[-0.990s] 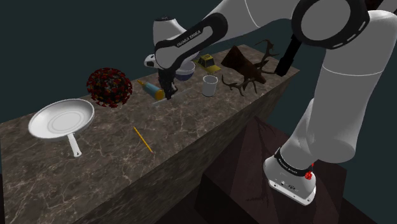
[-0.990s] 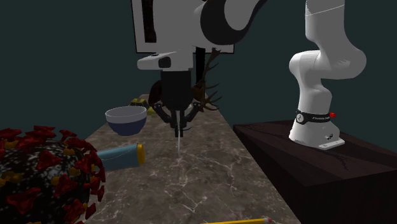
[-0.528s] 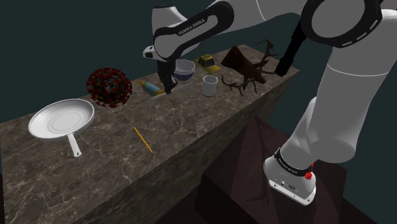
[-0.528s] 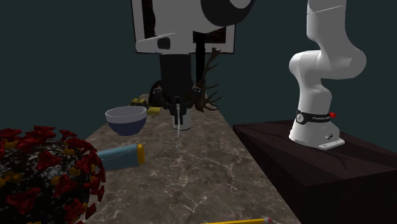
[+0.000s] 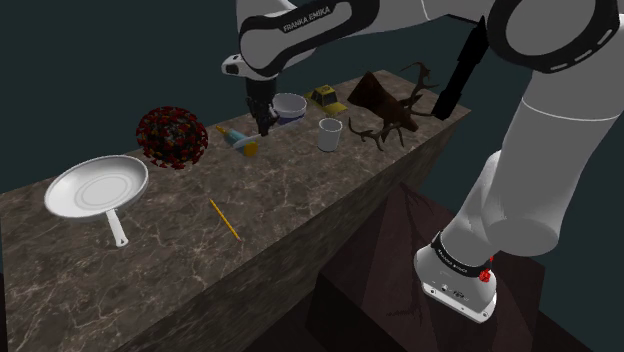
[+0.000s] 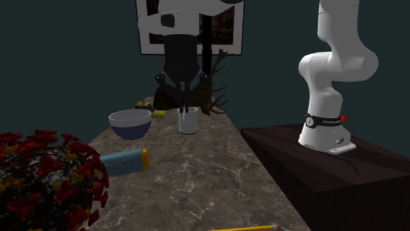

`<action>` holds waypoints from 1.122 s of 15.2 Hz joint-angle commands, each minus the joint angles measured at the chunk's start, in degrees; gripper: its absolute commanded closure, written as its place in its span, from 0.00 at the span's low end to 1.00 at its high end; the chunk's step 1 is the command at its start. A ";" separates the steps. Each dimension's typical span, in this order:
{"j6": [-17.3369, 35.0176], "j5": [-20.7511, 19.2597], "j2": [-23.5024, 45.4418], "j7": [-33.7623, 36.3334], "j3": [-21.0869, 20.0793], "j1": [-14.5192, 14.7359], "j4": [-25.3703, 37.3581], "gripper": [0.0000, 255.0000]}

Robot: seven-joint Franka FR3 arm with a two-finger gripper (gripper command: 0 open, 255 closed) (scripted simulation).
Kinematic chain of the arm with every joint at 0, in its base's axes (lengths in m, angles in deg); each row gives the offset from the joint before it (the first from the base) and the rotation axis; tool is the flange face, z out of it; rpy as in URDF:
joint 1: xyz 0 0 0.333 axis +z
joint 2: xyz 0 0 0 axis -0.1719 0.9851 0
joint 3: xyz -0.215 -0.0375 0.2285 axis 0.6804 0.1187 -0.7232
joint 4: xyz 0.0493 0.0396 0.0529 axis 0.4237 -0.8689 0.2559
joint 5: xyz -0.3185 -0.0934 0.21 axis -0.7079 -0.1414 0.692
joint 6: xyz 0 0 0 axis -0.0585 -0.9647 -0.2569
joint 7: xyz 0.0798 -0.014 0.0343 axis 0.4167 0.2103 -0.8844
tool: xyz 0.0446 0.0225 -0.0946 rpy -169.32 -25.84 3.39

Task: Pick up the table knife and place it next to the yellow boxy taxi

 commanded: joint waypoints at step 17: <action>-3.22 1.29 -0.88 -18.15 7.06 -10.75 1.78 1.00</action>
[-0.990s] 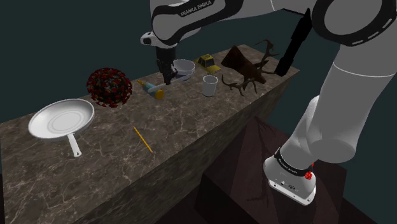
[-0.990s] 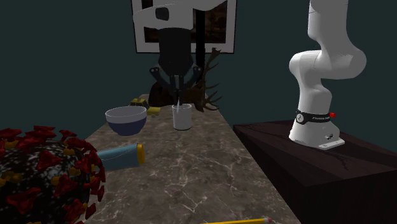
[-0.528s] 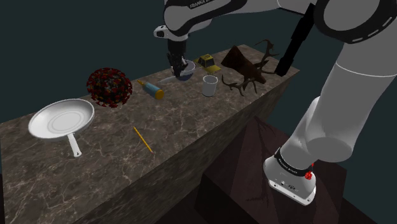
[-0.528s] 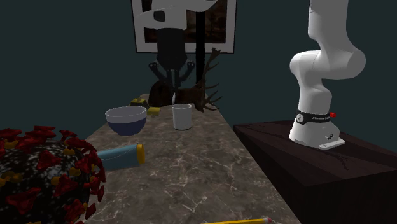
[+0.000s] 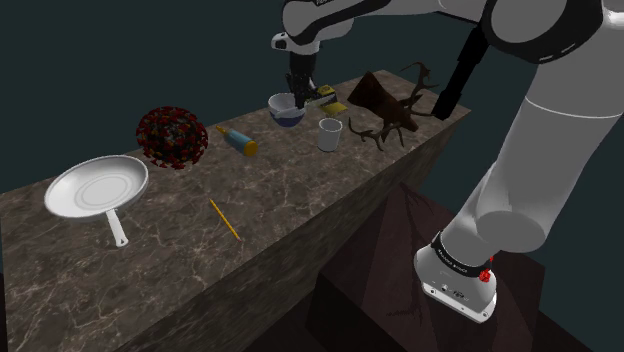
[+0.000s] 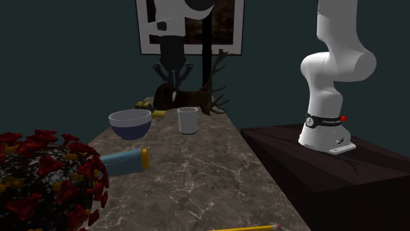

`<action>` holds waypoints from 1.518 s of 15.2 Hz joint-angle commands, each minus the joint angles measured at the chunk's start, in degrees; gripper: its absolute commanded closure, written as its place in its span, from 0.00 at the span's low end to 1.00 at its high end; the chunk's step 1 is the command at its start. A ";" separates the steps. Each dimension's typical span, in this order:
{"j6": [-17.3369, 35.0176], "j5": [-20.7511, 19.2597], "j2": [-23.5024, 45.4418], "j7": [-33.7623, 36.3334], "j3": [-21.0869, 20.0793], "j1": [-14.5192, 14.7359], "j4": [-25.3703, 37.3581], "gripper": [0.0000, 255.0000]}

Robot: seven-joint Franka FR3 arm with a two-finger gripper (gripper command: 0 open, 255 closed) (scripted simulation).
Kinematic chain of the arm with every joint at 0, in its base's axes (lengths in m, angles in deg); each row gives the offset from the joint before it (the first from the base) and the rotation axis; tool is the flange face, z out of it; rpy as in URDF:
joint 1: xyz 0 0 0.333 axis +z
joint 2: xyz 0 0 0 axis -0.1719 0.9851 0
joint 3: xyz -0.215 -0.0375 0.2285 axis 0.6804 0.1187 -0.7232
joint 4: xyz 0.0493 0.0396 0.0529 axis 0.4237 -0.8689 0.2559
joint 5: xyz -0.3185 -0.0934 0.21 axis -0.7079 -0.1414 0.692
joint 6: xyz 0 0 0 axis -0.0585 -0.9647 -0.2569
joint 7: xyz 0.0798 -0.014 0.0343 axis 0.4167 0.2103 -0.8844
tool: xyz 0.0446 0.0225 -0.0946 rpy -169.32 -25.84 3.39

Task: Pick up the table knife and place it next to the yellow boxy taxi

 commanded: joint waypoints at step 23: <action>7.00 3.20 9.47 -14.04 3.93 -8.52 1.80 1.00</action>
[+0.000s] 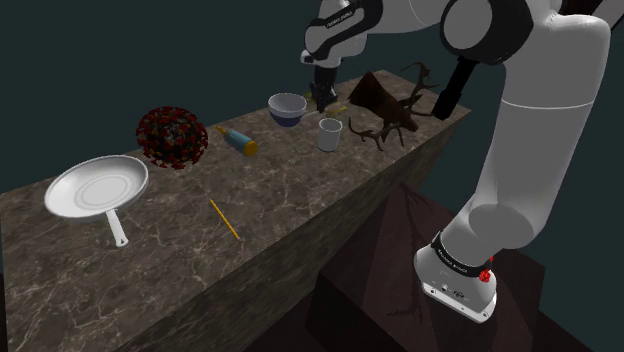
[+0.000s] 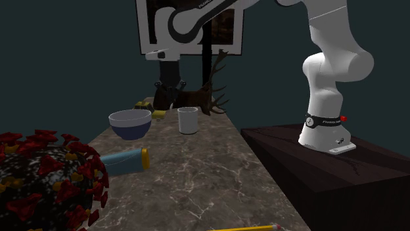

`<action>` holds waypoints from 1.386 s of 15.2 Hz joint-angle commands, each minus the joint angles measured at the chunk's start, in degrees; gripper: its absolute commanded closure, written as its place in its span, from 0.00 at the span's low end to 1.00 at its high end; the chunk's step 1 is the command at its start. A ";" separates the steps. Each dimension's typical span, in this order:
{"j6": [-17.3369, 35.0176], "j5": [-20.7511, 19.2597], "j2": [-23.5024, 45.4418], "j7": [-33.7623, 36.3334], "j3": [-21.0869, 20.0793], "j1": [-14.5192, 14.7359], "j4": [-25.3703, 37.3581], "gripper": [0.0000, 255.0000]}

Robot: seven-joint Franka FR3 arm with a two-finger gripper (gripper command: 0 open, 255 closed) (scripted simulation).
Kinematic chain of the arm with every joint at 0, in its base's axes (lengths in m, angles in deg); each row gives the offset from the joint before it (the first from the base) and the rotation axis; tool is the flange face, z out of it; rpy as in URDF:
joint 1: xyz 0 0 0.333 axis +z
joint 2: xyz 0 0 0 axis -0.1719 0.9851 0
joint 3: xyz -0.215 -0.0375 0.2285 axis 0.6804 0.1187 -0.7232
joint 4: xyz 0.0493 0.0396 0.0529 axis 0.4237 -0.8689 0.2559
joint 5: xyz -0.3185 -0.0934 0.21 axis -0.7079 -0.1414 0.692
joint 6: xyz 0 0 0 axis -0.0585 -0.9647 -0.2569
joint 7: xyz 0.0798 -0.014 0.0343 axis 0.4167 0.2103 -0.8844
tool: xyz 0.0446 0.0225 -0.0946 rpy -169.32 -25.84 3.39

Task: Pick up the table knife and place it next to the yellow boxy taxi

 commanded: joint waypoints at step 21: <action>10.92 2.20 7.54 -1.58 -1.23 -0.87 -3.51 1.00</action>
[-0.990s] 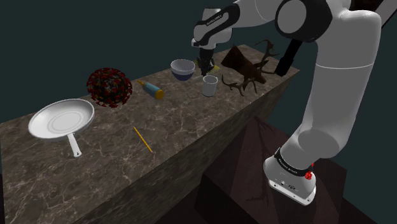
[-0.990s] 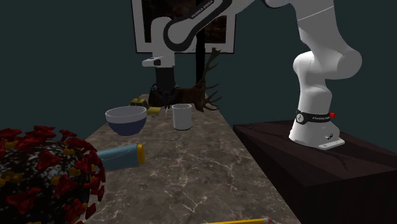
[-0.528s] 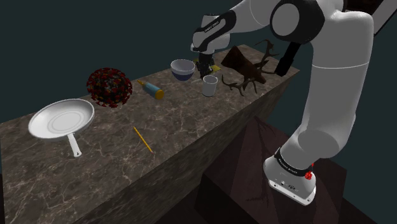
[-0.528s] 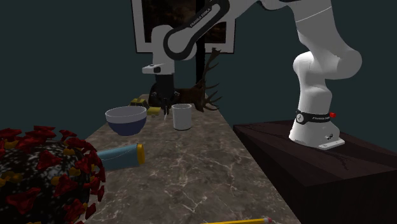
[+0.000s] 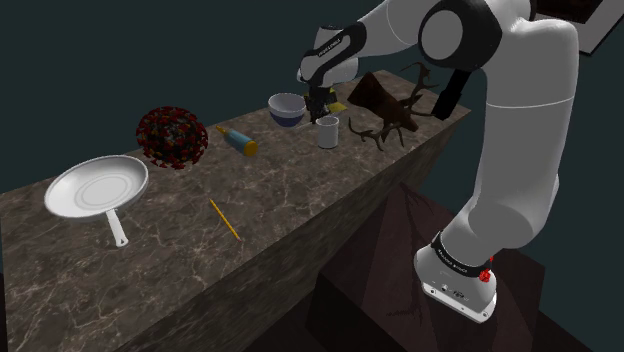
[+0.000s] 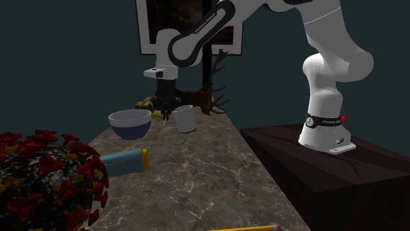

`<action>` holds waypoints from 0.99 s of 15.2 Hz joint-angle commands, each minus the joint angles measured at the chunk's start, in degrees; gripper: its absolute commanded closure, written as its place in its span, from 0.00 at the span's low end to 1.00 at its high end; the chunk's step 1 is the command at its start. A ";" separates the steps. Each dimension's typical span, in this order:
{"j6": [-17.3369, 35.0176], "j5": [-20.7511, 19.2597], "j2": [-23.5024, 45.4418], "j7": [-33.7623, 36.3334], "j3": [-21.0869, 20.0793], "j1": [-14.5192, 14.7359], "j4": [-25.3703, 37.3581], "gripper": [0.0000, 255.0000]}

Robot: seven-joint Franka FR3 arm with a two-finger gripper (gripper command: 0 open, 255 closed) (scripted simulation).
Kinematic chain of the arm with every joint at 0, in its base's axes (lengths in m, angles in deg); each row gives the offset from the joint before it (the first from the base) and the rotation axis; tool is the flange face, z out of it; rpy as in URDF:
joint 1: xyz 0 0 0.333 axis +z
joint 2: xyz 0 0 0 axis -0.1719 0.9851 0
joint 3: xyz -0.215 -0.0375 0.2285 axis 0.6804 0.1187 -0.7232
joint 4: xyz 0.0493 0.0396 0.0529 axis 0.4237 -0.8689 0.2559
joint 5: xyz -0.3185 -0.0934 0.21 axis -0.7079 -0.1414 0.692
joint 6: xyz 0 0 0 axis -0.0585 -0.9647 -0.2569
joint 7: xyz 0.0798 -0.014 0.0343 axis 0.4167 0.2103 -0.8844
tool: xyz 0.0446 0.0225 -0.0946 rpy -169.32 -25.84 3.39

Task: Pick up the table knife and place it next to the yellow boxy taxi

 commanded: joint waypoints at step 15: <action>-9.58 -1.54 -3.21 0.53 0.06 -0.61 0.42 0.00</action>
